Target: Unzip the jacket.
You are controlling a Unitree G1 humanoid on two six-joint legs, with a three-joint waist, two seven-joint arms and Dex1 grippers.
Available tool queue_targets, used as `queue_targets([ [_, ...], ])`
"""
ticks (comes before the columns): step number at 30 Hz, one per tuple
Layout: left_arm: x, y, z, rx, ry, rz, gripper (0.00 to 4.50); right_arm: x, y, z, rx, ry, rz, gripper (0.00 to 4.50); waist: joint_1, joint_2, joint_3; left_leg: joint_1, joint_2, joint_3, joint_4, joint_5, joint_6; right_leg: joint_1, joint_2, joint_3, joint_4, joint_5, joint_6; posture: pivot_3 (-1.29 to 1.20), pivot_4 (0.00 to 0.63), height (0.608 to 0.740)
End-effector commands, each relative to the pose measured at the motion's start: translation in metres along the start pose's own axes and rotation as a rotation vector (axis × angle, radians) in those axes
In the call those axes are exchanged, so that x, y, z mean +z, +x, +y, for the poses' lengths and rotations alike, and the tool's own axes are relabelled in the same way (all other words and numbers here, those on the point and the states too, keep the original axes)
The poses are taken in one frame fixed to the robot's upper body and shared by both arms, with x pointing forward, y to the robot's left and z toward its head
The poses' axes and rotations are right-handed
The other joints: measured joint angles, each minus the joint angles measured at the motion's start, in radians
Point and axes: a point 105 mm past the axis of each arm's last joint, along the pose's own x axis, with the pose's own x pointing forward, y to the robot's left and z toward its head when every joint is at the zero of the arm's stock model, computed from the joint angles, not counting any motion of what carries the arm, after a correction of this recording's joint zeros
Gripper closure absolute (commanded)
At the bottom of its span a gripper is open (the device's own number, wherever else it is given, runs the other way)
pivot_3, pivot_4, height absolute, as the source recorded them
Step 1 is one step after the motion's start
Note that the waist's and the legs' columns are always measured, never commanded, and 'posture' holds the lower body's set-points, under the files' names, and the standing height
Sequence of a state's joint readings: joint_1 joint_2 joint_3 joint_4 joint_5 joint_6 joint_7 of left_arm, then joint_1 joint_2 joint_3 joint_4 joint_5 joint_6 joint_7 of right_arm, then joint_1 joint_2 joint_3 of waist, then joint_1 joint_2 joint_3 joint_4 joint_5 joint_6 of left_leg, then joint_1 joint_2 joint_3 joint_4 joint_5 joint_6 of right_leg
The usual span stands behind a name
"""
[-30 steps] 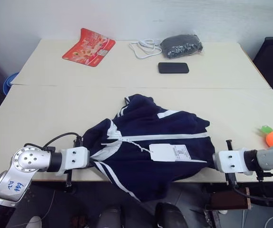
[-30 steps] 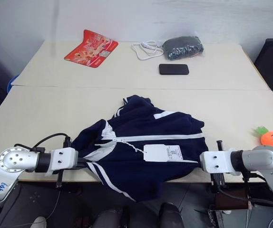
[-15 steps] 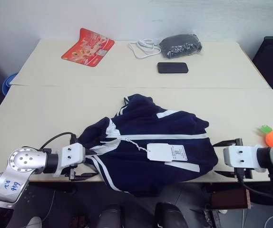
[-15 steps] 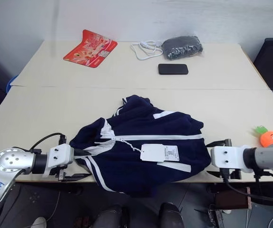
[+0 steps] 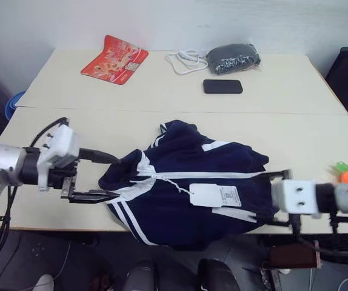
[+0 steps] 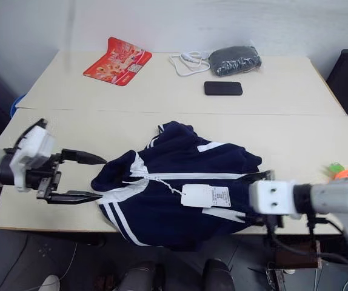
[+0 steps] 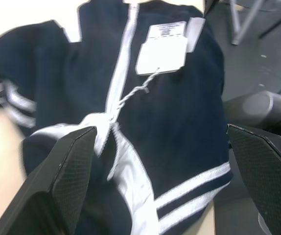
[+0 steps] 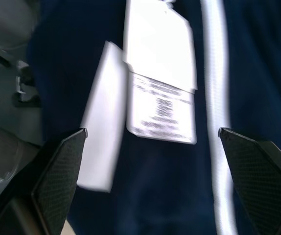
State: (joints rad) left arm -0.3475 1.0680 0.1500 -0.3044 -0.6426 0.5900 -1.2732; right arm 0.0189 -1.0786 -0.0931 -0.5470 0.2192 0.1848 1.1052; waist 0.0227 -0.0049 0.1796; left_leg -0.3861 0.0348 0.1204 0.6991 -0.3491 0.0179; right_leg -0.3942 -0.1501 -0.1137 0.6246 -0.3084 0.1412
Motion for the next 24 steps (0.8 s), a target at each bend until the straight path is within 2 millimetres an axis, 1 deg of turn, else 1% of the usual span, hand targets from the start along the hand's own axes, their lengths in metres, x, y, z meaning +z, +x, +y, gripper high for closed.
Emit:
queue_targets([
  [1, 0.004, 0.006, 0.002, -0.019, 0.037, 0.017, 0.05, 0.006, 0.011, -0.005, -0.056, -0.012, -0.027, 0.00, -0.004, -0.001, 0.000, 0.000, 0.000, 0.000, 0.000, 0.000, 0.000, 0.000, 0.000, 0.000, 0.000, 0.000, 0.000, 0.00, 0.150, 0.740],
  [4, 0.005, 0.012, 0.006, -0.026, 0.047, 0.020, 0.05, 0.007, 0.025, -0.006, -0.081, -0.006, -0.051, 0.00, -0.005, -0.001, 0.000, 0.000, 0.001, 0.000, 0.000, 0.000, -0.001, 0.000, 0.001, 0.000, 0.000, 0.000, 0.000, 0.00, 0.150, 0.740],
  [7, 0.006, 0.015, 0.007, -0.031, 0.060, 0.028, 0.05, 0.013, 0.030, -0.008, -0.085, -0.004, -0.076, 0.00, -0.005, -0.001, 0.000, 0.000, 0.001, 0.000, 0.000, 0.000, -0.001, 0.000, 0.001, 0.000, 0.000, 0.000, 0.000, 0.00, 0.150, 0.740],
  [10, 0.008, 0.016, 0.008, -0.033, 0.065, 0.025, 0.05, 0.021, 0.023, -0.008, -0.070, 0.014, -0.105, 0.00, -0.003, -0.001, 0.000, 0.000, 0.001, 0.000, 0.000, 0.000, -0.001, 0.000, 0.001, 0.000, 0.000, 0.000, 0.000, 0.00, 0.150, 0.740],
  [13, 0.010, 0.017, 0.009, -0.030, 0.070, 0.019, 0.05, 0.024, 0.018, -0.011, -0.078, 0.037, -0.125, 0.00, 0.001, -0.001, 0.000, 0.000, 0.001, 0.000, 0.000, 0.000, 0.000, 0.000, 0.001, 0.000, 0.000, 0.000, 0.000, 0.00, 0.150, 0.740],
  [15, 0.011, 0.018, 0.010, -0.028, 0.076, 0.016, 0.05, 0.023, 0.021, -0.014, -0.092, 0.050, -0.128, 0.00, 0.000, -0.001, 0.000, 0.000, 0.000, 0.000, 0.000, 0.000, 0.000, 0.000, 0.001, 0.000, 0.000, 0.000, 0.000, 0.00, 0.150, 0.740],
  [17, 0.012, 0.020, 0.012, -0.023, 0.083, 0.009, 0.05, 0.020, 0.029, -0.016, -0.101, 0.049, -0.119, 0.00, 0.000, -0.001, 0.000, 0.000, 0.001, 0.000, 0.000, 0.000, 0.000, 0.000, 0.001, 0.000, 0.000, 0.000, 0.000, 0.00, 0.150, 0.740],
  [19, 0.014, 0.021, 0.012, -0.024, 0.088, 0.005, 0.05, 0.016, 0.034, -0.016, -0.103, 0.027, -0.099, 0.00, -0.001, -0.001, 0.000, 0.000, 0.001, 0.000, 0.000, 0.000, 0.000, 0.000, 0.001, 0.000, 0.000, 0.000, 0.000, 0.00, 0.150, 0.740],
  [24, 0.016, 0.020, 0.013, -0.021, 0.096, 0.002, 0.05, 0.005, 0.039, -0.020, -0.120, -0.030, -0.047, 0.00, -0.001, -0.001, 0.000, -0.001, 0.000, 0.000, 0.000, 0.000, 0.000, 0.000, 0.001, 0.000, 0.000, 0.000, 0.000, 0.00, 0.150, 0.740],
])
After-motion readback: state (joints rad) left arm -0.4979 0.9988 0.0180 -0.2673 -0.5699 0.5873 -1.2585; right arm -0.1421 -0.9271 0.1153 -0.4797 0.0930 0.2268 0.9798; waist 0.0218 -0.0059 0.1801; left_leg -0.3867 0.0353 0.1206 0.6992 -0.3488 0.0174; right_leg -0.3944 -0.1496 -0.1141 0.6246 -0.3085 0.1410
